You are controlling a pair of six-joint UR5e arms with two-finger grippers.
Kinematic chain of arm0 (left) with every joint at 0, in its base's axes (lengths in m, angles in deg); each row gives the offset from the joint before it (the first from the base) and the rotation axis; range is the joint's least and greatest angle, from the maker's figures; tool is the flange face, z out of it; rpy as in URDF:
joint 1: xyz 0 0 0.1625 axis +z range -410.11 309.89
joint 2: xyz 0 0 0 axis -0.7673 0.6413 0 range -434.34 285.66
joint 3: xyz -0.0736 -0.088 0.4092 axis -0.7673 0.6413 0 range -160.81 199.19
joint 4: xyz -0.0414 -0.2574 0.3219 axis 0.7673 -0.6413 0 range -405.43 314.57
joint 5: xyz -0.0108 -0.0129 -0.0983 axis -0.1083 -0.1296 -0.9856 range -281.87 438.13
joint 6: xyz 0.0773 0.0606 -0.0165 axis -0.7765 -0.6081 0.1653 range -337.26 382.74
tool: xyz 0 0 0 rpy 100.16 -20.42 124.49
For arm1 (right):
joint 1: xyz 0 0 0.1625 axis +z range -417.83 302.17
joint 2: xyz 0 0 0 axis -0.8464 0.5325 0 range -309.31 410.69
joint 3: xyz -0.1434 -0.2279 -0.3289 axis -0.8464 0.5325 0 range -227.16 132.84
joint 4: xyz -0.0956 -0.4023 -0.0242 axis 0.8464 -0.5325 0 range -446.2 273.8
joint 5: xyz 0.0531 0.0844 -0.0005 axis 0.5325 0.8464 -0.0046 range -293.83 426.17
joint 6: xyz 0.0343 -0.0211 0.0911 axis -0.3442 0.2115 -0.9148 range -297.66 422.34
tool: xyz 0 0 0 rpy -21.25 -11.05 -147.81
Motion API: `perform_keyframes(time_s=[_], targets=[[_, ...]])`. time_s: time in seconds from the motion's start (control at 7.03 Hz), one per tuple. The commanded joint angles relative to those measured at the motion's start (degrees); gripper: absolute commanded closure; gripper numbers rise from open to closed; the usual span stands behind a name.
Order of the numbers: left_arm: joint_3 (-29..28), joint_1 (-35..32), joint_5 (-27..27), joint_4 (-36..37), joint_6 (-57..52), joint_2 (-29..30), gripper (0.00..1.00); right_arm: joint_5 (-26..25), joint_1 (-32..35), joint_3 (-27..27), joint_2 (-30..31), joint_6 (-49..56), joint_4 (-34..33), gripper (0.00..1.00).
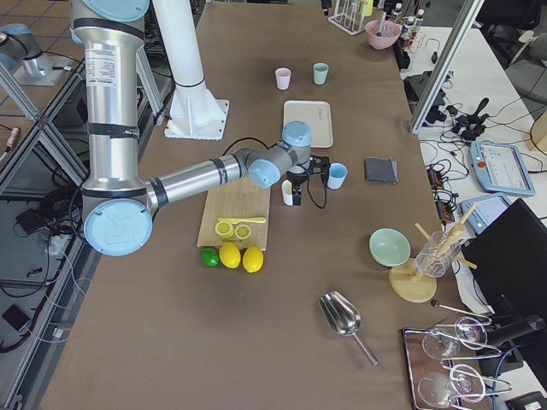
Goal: Place all cups on tray
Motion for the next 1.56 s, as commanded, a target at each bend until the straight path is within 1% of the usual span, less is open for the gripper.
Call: perform_keyframes(time_s=[0.0,0.14,0.28,0.43,0.57,0.71,0.85,1.28,1.42], targets=[[-0.05,0.01,-0.06,0.47,0.04,0.68,0.02,-1.12,-2.21,1.05,0.91,-1.69,2.27,0.0],[-0.05,0.01,-0.06,0.56,0.04,0.86,0.02,-2.95,-3.0,2.1,0.82,-1.69,2.35,0.0],[-0.05,0.01,-0.32,0.56,0.04,0.95,0.02,-3.23,-3.18,3.16,0.21,-1.69,2.35,0.02],[-0.05,0.01,-0.41,0.56,0.04,0.95,0.02,-3.41,-3.36,3.17,0.2,-1.77,2.27,0.17],[-0.05,0.01,-0.5,0.56,-0.05,0.95,0.02,-3.41,-3.53,3.17,0.29,-2.56,2.27,0.74],[-0.05,0.01,-0.5,0.56,-0.05,0.95,0.02,-3.58,-4.32,3.08,0.29,-2.65,2.27,1.0],[-0.05,0.01,-0.5,0.65,-0.05,0.95,0.02,-4.37,-4.94,2.82,0.2,-2.65,2.35,1.0],[-0.22,0.01,-0.5,0.83,-0.05,1.56,0.02,-3.85,-5.56,2.03,-1.02,-3.27,2.27,1.0],[-0.05,0.01,-0.5,0.92,0.04,1.65,0.02,-2.11,-2.95,1.33,-2.85,-3.36,0.96,1.0]])
